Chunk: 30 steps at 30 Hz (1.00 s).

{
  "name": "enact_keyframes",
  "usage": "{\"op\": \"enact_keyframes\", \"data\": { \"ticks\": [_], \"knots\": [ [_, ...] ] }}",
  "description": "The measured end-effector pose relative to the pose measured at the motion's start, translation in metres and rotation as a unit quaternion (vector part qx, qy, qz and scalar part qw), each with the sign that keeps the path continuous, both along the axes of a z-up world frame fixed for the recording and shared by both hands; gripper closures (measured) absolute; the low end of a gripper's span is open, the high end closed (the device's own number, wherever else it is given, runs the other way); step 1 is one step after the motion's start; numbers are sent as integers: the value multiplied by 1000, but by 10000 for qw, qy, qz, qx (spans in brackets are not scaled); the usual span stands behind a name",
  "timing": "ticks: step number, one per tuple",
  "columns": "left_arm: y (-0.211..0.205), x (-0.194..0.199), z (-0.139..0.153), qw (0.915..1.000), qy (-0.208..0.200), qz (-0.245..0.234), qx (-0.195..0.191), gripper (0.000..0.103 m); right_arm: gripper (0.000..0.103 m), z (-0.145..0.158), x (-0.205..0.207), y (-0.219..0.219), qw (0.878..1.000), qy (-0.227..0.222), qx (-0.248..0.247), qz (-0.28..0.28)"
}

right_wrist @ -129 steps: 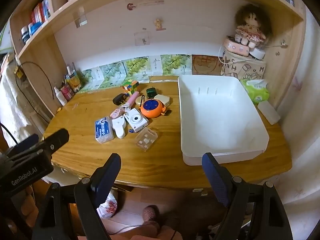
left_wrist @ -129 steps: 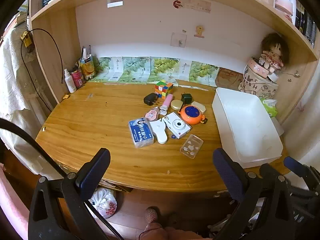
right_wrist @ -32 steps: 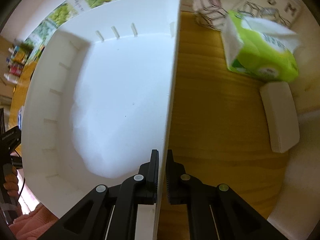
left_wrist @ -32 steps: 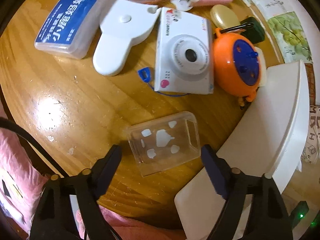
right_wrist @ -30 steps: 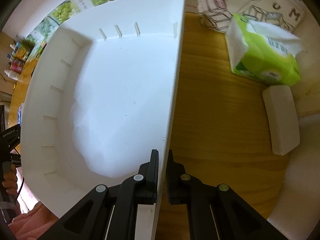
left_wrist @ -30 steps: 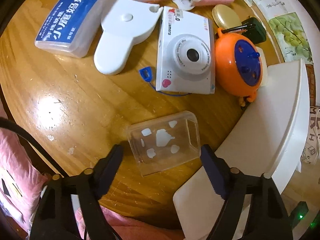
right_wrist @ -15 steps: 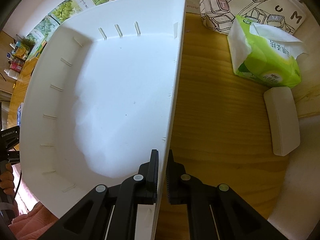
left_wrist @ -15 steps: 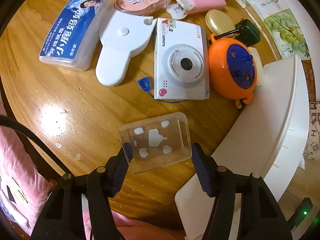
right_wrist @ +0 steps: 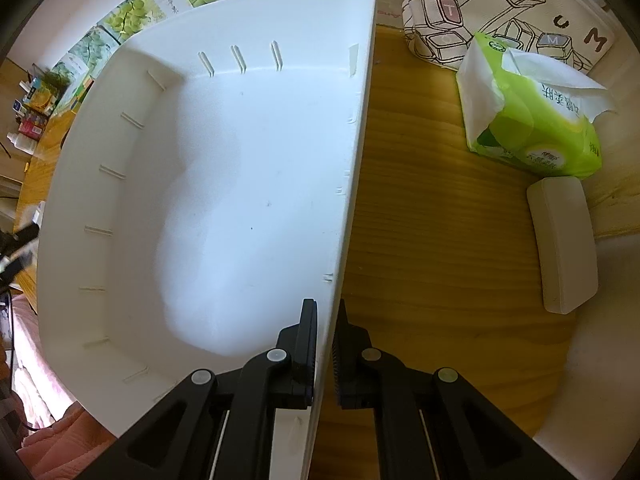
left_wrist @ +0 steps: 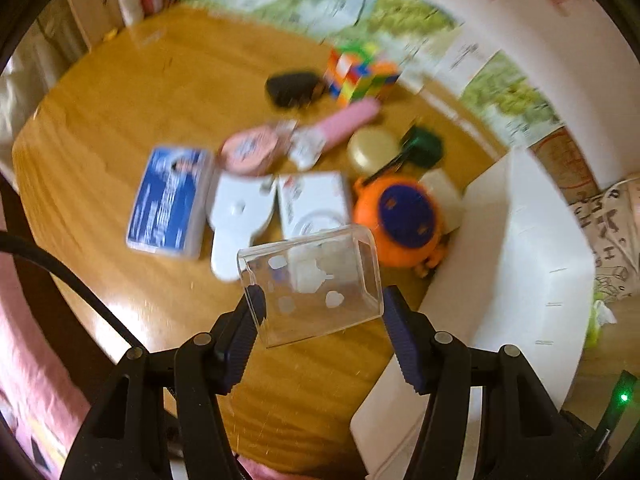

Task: Organize rigid objects
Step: 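Lift the clear box with the left gripper and carry it over the tray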

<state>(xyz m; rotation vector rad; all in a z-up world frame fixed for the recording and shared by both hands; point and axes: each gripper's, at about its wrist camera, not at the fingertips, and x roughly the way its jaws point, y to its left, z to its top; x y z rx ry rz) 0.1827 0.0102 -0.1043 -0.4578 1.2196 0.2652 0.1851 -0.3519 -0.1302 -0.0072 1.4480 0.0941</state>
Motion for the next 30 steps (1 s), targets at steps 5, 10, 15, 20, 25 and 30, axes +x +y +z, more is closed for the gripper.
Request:
{"op": "enact_keyframes", "data": {
  "ticks": [5,10,15,20,25,30],
  "knots": [
    [-11,-8,14,9985,-529,-93,60,39,96,-3,3,8,10000,7,-7,-30],
    [-21,-5,23,9928,-1140,-356,135,39,96,-5,2,6,10000,10,57,-77],
    [-40,-6,35,9830,-1648,-782,214,39,96,-5,2,4,10000,13,32,-57],
    [-57,-11,47,9717,-2039,-1188,144,39,96,-5,3,3,10000,18,37,-68],
    [-77,-15,58,9585,-2333,-1633,113,39,96,-5,3,2,10000,22,39,-65],
    [-93,-18,64,9475,-2473,-2028,9,39,96,-6,2,2,10000,27,38,-62]
  ]
}}
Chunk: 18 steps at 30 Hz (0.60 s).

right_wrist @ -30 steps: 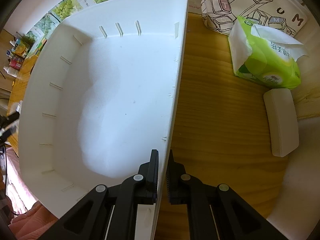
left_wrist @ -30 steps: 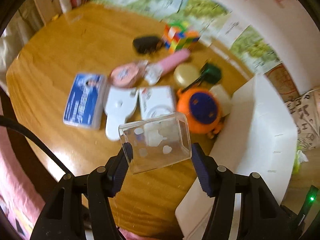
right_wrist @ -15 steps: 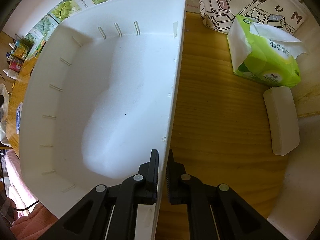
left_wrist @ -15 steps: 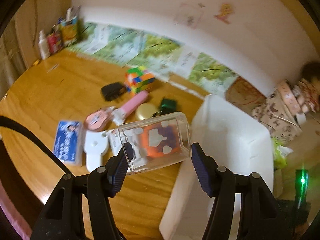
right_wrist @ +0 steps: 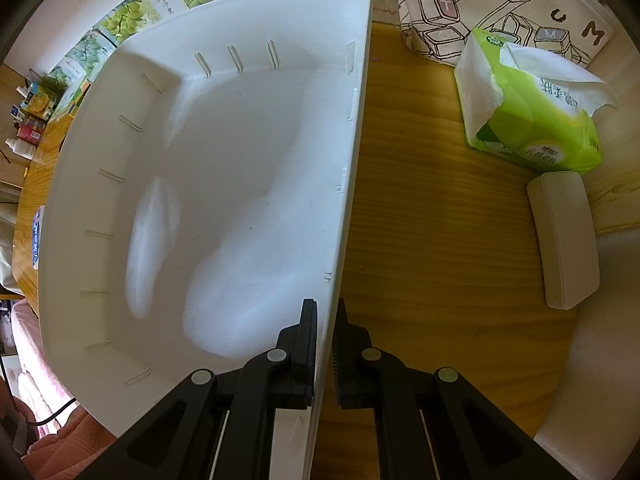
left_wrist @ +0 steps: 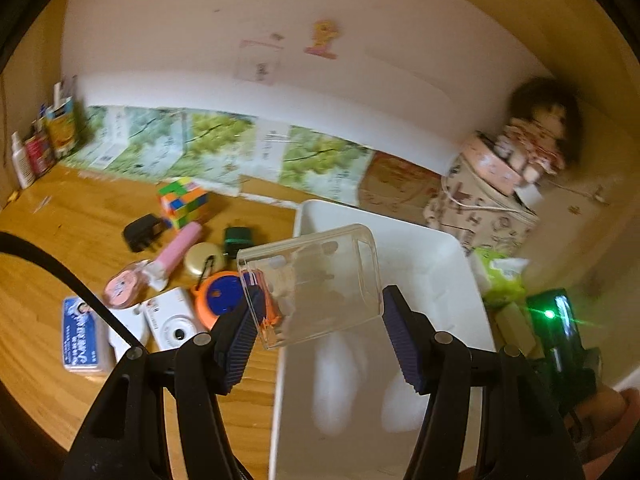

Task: Organize rigid objects
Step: 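Lift the clear box with the left gripper and carry it over the tray, then open the left gripper to drop the clear box into the tray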

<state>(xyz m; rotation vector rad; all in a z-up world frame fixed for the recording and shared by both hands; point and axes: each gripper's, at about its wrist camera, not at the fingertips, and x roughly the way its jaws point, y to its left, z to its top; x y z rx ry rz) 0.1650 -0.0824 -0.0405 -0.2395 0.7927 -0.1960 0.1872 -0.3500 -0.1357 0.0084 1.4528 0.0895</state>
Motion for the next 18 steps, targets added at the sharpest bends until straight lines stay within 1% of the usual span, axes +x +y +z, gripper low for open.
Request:
{"op": "enact_keyframes", "data": {
  "ticks": [7,11,14,18],
  "knots": [
    [-22,-5,2,9982,-57,-595,-60,39,96,0,0,0,10000,-1,-2,3],
    [-36,-6,2,9964,-35,-846,45,38,96,0,0,0,10000,-2,2,-10],
    [-44,-8,2,9946,-7,-1036,39,38,96,0,1,0,10000,-1,4,-10],
    [-55,-12,4,9918,-68,-1272,130,38,96,0,1,-1,10000,0,4,-10]
  ]
}}
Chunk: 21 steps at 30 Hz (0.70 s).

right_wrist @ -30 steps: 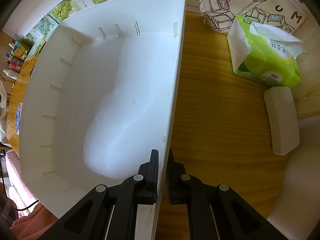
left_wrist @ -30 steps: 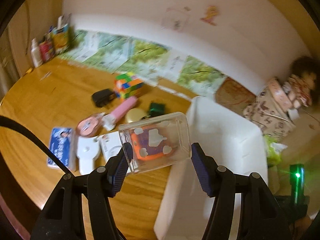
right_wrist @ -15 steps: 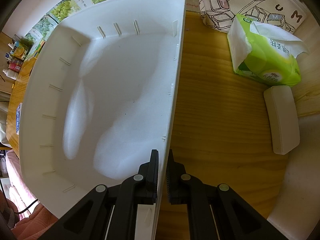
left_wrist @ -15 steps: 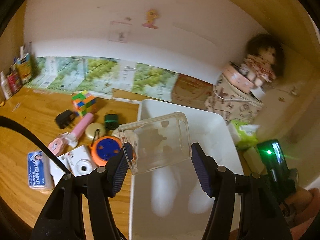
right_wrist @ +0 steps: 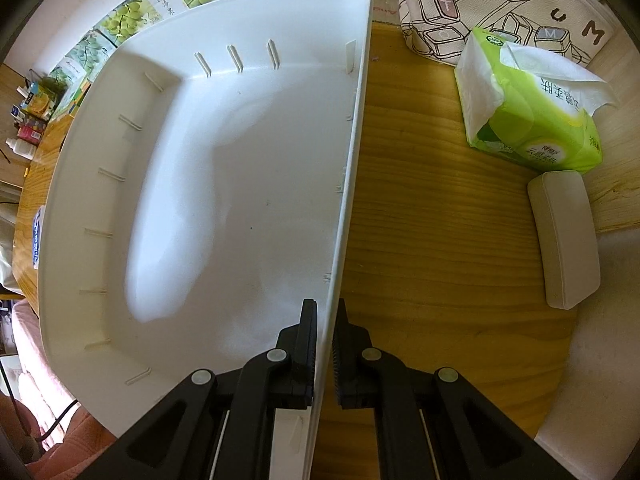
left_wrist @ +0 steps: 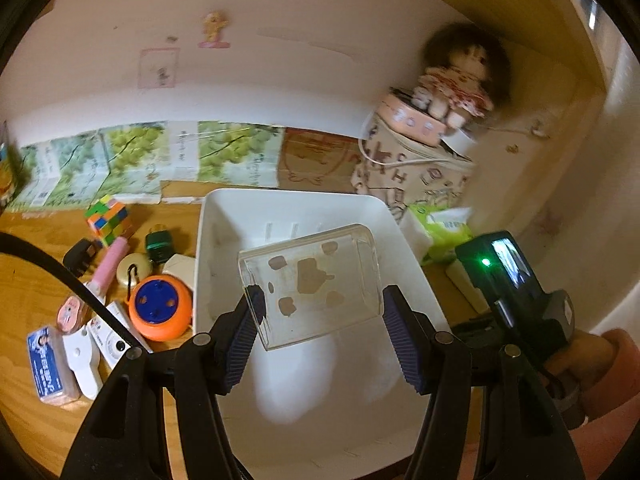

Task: Organize rigid objects
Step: 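Open the left gripper to drop the clear box into the tray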

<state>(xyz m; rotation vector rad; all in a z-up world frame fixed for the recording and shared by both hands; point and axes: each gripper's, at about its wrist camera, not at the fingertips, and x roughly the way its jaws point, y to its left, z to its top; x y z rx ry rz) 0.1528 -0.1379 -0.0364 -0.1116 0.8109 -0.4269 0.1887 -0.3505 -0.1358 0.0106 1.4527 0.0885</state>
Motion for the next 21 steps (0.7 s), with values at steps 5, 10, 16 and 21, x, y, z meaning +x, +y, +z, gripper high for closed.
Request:
{"op": "enact_keyframes", "data": {
  "ticks": [5,10,16,21],
  "knots": [
    [-9,-2,3,9998,-87,-106,147,22,96,0,0,0,10000,0,4,0],
    [-7,-5,4,9998,-113,-46,151,19,96,0,0,-1,10000,-13,27,9],
    [4,-10,7,9996,-113,200,150,19,96,-1,-3,-3,10000,-29,35,54],
    [21,-15,8,9993,-32,377,63,19,96,-2,-4,-6,9999,-34,108,23]
  ]
}}
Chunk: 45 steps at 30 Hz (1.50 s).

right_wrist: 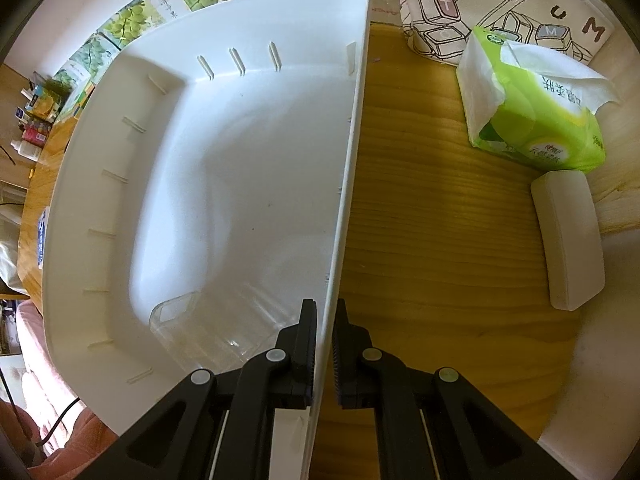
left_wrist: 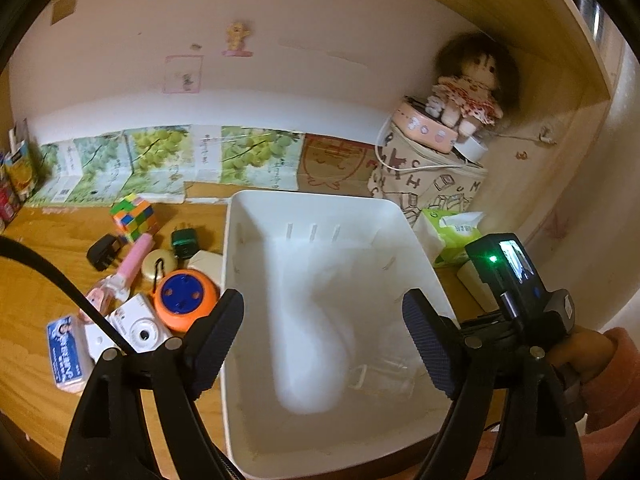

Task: Organize rigid objects
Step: 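Open the left gripper to drop the clear box into the tray, then move the left gripper to the blue floss box and grasp it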

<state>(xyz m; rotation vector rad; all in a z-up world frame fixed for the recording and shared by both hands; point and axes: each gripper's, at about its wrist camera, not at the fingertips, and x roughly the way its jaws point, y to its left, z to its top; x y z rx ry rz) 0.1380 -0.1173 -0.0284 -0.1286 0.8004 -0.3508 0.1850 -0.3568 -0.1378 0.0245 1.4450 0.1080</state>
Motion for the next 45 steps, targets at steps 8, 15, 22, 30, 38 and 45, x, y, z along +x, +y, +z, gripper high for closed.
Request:
{"op": "enact_keyframes", "data": {
  "ticks": [8,15,22,30,38,45],
  "knots": [
    [40,-9,-5,9991,104,405,78,19,96,2,-4,4,9999,-70,-94,-11],
    [83,-9,-9,9963,143,846,51,19,97,3,-6,6,9997,-29,-145,-181],
    [123,-3,-15,9932,303,1120,75,19,97,3,-6,5,9989,16,-241,-404],
    [170,7,-30,9889,660,1326,154,19,97,7,-5,0,9963,30,-292,-808],
    [213,25,-56,9825,1246,1350,296,19,97,8,-9,-2,9928,64,-439,-1112],
    [236,44,-89,9722,1976,1216,326,19,96,10,-5,-3,9886,98,-508,-1414]
  ]
}}
